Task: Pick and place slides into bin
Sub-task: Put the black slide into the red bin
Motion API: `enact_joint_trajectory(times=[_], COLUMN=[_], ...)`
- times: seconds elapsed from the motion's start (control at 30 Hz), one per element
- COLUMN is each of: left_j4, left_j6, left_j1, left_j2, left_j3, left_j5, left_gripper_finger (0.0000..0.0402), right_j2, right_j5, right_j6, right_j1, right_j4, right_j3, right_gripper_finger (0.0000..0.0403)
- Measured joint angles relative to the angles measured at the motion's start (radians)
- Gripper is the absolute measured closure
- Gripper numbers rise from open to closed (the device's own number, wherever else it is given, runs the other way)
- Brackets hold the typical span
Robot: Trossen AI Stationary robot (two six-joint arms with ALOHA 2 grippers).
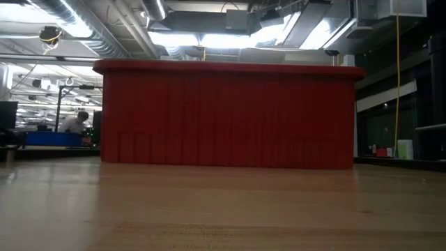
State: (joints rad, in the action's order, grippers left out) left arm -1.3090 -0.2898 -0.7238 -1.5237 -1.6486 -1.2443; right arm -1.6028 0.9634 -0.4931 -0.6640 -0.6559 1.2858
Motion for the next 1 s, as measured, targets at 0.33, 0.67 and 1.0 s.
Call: enact_joint_trajectory(times=[0.33,0.67,1.0], left_j4=[0.000,0.000,0.003], left_j6=[0.210,0.253,0.389], left_j1=[0.172,0.328,0.481], left_j2=[0.007,0.043,0.097], left_j3=[-0.013,-0.013,-0.013], left_j5=[-0.047,-0.023,-0.006], left_gripper_finger=[0.0394,0.0393,0.0393], right_j2=[0.000,0.000,0.000], right_j5=[0.000,0.000,0.000], right_j6=[-0.002,-0.026,-0.030], right_j1=[0.000,0.000,0.000], right_j4=[0.000,0.000,-0.058], right_j3=[0.000,0.000,0.000], right_gripper_finger=[0.0397,0.0397,0.0397])
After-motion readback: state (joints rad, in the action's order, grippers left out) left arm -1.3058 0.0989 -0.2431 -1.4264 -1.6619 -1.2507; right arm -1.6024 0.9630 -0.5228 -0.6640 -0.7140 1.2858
